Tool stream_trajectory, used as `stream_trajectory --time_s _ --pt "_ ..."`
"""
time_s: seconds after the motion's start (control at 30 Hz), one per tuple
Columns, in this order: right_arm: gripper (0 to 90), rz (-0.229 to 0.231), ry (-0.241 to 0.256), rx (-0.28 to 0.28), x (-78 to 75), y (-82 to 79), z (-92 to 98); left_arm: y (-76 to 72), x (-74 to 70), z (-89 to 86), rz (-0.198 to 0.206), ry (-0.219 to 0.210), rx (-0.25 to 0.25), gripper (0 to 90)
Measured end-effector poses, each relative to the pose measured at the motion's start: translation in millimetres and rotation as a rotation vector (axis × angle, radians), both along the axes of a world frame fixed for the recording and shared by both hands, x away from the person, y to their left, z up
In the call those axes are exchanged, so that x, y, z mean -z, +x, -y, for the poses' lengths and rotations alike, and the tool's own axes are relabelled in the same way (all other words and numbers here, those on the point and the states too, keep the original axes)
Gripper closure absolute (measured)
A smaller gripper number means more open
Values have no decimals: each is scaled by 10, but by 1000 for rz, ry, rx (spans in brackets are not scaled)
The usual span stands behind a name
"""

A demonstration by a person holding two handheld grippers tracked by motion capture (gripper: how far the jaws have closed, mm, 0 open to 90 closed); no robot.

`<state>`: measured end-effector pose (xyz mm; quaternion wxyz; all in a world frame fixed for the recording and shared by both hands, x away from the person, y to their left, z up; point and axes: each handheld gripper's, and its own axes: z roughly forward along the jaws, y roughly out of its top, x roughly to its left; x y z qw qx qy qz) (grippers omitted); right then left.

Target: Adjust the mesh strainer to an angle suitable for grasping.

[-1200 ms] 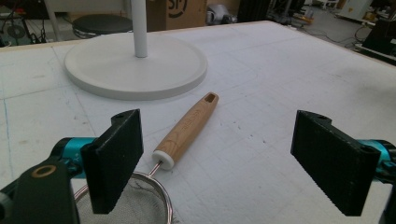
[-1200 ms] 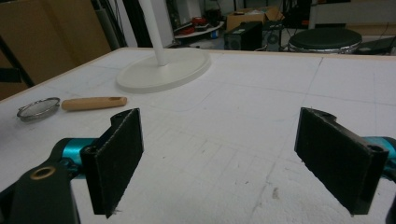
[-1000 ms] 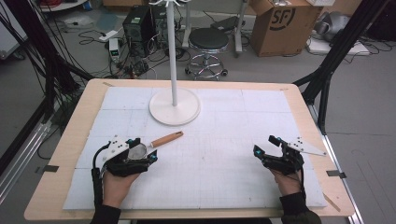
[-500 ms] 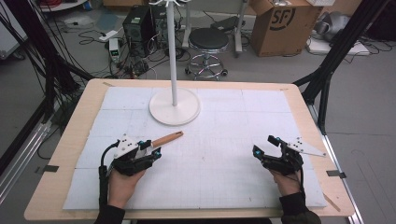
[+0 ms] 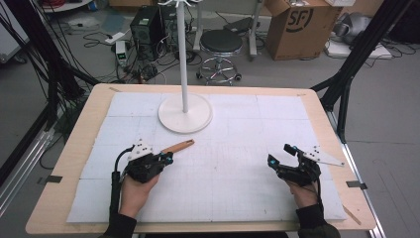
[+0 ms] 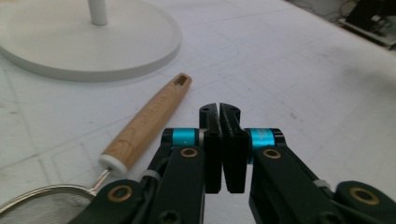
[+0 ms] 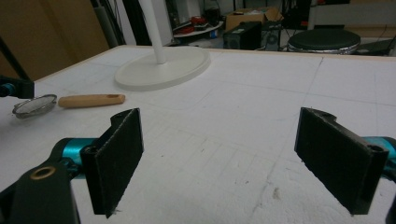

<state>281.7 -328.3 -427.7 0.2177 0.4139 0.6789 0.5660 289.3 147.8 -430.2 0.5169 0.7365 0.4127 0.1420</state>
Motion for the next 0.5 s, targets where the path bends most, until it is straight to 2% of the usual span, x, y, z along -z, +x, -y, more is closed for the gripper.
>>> stream_trajectory --time_s 0.03,0.13,0.2,0.3,0.37,0.4,0.43,0.5 --pt "148 5 -2 -3 0 -2 -5 18 -7 4 -15 5 -7 896" --pt "148 6 -6 -3 1 -5 -10 62 -10 2 -38 -45 -10 897" --pt "148 7 -6 -1 0 -4 -5 131 -24 14 -66 -49 -20 898" --pt "148 1 -3 3 4 -5 1 179 -42 52 -77 -42 -31 899" --pt "148 4 -7 1 6 -1 1 233 -22 71 -106 -65 -28 900" --pt "149 10 -8 -6 3 -2 2 265 -10 95 -128 -39 -26 900" --pt "149 13 -7 -8 1 -4 3 288 1 121 -130 -9 -24 900" --pt "148 10 0 -9 -1 -7 5 333 16 165 -144 6 -8 900"
